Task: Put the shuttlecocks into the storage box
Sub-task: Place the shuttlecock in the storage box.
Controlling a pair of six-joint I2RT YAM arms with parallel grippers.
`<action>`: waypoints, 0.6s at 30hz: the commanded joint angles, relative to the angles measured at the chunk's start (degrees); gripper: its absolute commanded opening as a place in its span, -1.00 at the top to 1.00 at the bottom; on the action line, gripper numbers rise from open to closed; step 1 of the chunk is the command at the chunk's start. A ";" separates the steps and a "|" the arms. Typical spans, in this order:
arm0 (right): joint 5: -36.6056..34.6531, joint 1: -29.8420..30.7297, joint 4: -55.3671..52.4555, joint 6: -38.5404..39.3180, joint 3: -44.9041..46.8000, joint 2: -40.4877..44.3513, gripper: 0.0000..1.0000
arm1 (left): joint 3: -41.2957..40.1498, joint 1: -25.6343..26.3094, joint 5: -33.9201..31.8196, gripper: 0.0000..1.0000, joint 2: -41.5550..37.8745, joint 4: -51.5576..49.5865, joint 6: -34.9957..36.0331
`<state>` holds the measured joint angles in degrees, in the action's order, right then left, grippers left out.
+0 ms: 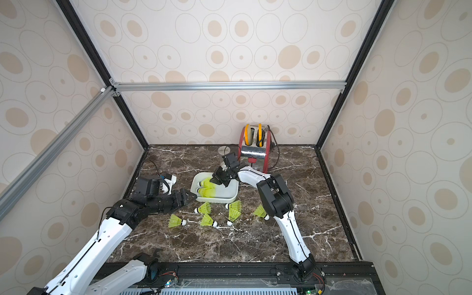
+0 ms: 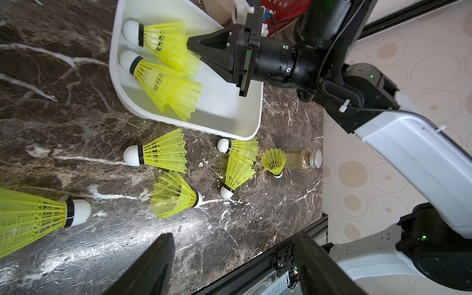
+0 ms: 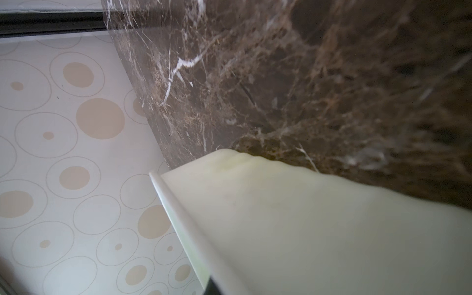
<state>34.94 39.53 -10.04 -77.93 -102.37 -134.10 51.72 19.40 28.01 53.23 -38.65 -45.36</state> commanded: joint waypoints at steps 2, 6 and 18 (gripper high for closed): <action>0.12 0.11 -0.75 0.61 -0.86 -0.65 1.00 | 2.00 0.20 -0.18 -0.54 -0.33 -0.32 0.91; -0.12 0.11 -0.13 0.22 -0.86 -0.82 1.00 | 2.01 0.20 -0.15 -0.54 -0.24 -0.26 0.94; -5.98 0.03 -6.59 5.84 1.50 7.39 -0.05 | 1.76 0.20 -0.50 -0.55 -0.76 -0.93 1.11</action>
<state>31.59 39.53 -13.28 -74.94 -101.58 -132.07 51.75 19.40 27.97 53.23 -38.65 -45.36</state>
